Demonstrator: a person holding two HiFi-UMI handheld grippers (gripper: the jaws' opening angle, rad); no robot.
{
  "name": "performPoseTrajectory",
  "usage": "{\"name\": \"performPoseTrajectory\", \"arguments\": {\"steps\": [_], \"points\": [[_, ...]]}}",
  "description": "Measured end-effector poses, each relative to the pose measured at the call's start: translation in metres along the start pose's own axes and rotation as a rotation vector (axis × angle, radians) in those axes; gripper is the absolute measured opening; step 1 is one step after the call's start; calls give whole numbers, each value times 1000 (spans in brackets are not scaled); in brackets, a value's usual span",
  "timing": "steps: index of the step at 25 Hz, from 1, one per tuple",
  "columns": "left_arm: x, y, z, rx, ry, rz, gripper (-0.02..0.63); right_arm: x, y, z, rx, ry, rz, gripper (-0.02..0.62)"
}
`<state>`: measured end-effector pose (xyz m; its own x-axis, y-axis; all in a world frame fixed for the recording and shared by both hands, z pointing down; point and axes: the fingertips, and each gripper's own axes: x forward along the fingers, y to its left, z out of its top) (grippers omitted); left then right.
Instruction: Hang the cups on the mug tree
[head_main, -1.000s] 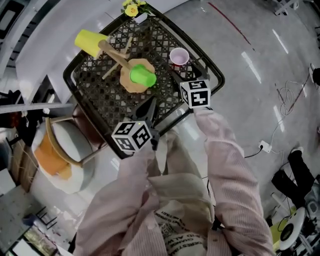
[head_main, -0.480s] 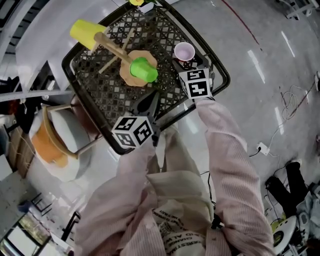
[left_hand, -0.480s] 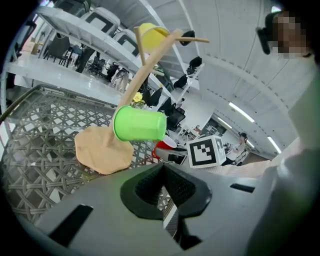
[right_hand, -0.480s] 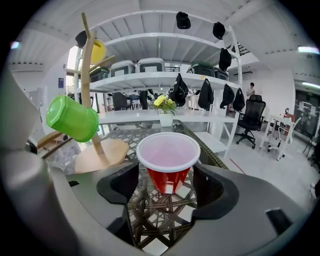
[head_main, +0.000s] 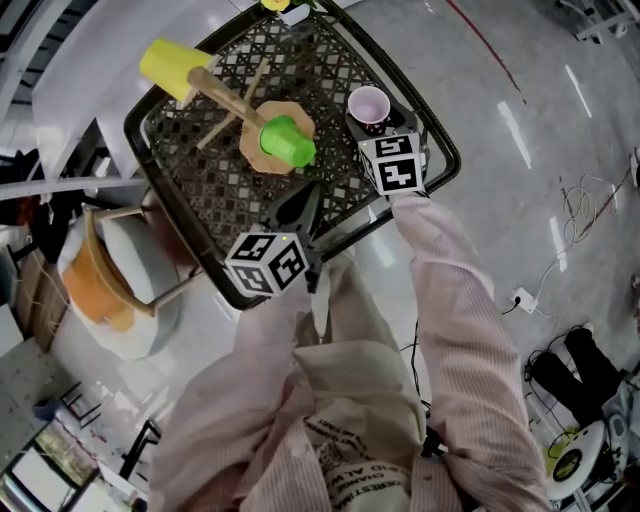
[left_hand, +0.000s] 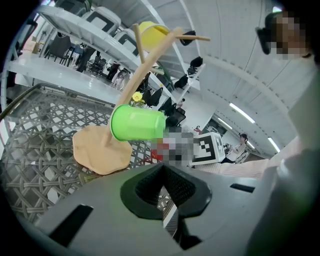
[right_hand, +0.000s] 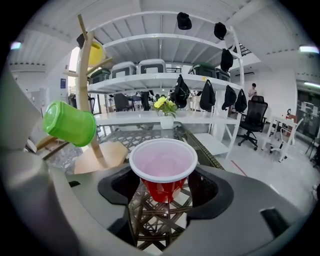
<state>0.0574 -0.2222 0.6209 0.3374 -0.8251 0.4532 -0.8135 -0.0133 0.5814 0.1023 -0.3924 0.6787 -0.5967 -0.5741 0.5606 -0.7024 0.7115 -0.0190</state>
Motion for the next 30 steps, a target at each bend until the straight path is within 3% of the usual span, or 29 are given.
{"name": "performPoseTrajectory", "arguments": {"steps": [24, 30], "points": [[-35, -32, 32, 51, -62, -44, -2, -68, 23, 54, -34, -44, 19, 296], [-59, -30, 42, 71, -64, -62, -2, -89, 30, 67, -19, -61, -11, 295]]}}
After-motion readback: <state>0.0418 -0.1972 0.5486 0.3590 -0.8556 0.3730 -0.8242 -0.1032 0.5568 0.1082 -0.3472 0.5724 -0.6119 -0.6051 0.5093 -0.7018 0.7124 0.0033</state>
